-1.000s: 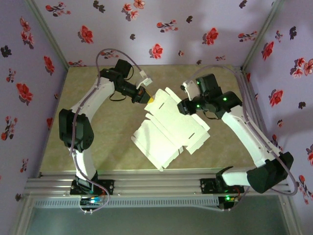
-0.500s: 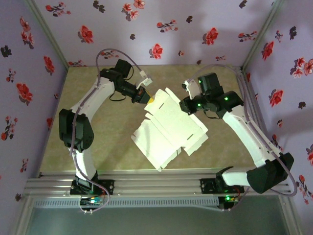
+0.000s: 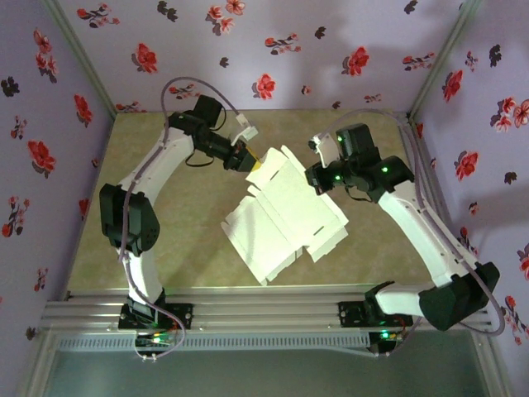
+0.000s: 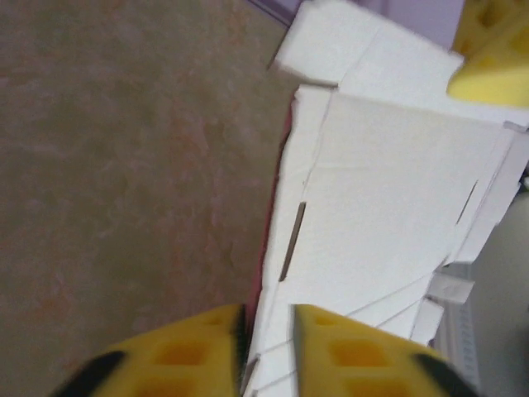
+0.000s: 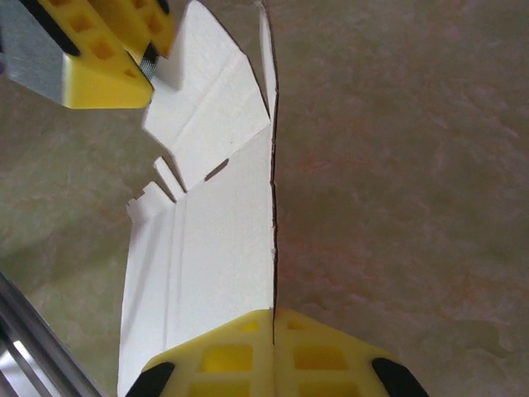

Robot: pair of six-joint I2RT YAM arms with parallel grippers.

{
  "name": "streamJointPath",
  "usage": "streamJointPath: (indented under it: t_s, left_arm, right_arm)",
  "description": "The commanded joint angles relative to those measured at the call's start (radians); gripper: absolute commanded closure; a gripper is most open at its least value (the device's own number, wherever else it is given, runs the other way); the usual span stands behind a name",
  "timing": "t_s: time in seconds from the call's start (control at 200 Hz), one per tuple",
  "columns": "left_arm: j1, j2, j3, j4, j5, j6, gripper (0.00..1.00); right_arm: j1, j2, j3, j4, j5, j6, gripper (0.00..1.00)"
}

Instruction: Fold the paper box

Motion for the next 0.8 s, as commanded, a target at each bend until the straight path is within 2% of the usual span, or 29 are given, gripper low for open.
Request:
streamJointPath:
  t_s: [0.0,0.14,0.325,0.405,0.53,0.635,0.795]
  left_arm:
    - [-0.002,-0.028,0.044,0.022,0.009,-0.06,0.68]
    - [-0.001,-0.076,0.049,0.103,-0.011,-0.19,0.63]
    - [-0.005,-0.136,0.015,0.287,-0.033,-0.466,0.59]
    - [-0.018,-0.159,-0.018,0.373,-0.093,-0.609,0.59]
    - [-0.054,-0.176,-0.04,0.424,-0.232,-0.744,0.57]
    - [-0.084,-0.181,-0.056,0.451,-0.318,-0.825,0.51]
    - [-0.134,-0.143,-0.028,0.473,-0.367,-0.906,0.51]
  right_arm:
    - [0.006,-0.038,-0.033,0.029,0.031,0.019,0.98]
    - [0.008,-0.061,-0.069,0.053,0.057,0.042,0.98]
    - [0.017,-0.083,-0.101,0.069,0.115,0.092,0.98]
    - [0.037,-0.093,-0.115,0.078,0.18,0.124,0.98]
    - [0.071,-0.101,-0.129,0.096,0.274,0.169,0.98]
    - [0.095,-0.103,-0.136,0.105,0.337,0.199,0.98]
    - [0.115,-0.105,-0.15,0.128,0.381,0.233,0.98]
